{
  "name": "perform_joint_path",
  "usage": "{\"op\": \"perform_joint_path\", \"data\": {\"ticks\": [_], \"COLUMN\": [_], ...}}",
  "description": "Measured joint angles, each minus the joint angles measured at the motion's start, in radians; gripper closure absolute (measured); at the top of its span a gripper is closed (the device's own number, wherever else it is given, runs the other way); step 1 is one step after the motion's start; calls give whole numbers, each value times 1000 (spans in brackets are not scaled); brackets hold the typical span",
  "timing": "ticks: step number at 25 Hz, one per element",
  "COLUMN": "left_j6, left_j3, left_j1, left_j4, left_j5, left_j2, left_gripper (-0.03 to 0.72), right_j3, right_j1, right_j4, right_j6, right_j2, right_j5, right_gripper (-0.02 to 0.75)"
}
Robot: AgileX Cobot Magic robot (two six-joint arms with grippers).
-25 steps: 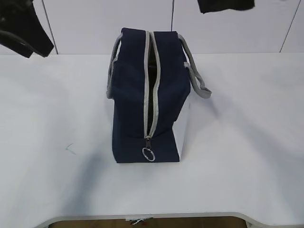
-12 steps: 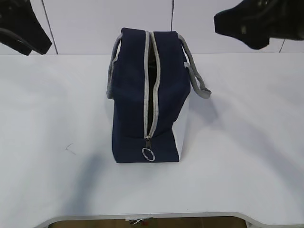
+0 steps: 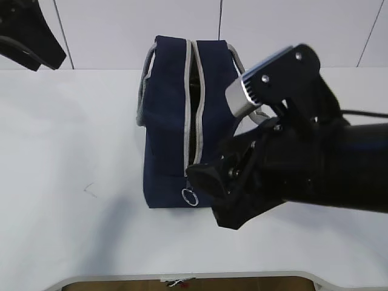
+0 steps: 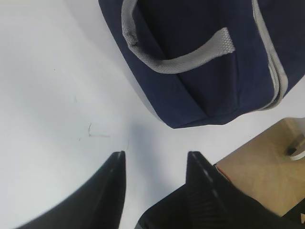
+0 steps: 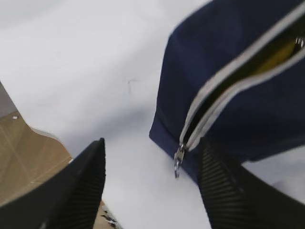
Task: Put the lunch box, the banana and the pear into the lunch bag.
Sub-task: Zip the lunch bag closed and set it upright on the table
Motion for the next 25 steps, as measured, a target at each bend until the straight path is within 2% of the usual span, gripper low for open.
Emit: {"op": "perform_joint_path", "data": {"ticks": [2,4,9,11,15,25], "left_j6": [0,0,-1,-1,-1,-3], "left_j3": [0,0,0,0,0,0], "left_j1": [0,0,0,0,0,0], "left_j4": [0,0,0,0,0,0], "left_j5": [0,0,0,0,0,0], "left_j2": [0,0,0,0,0,0], "left_gripper": [369,373,378,380,384,393], "right_j3": [21,41,90,107,130,135], "right_j1": [2,4,4,4,4,4], "right_j4": [127,208,271,258,154,104], "right_j6": [1,2,5,5,5,8], "right_j2": [50,92,159,178,238,339], "right_j5": [-26,-68,-241,-285,-332,-381], "right_gripper": [250,250,250,251,250,251]}}
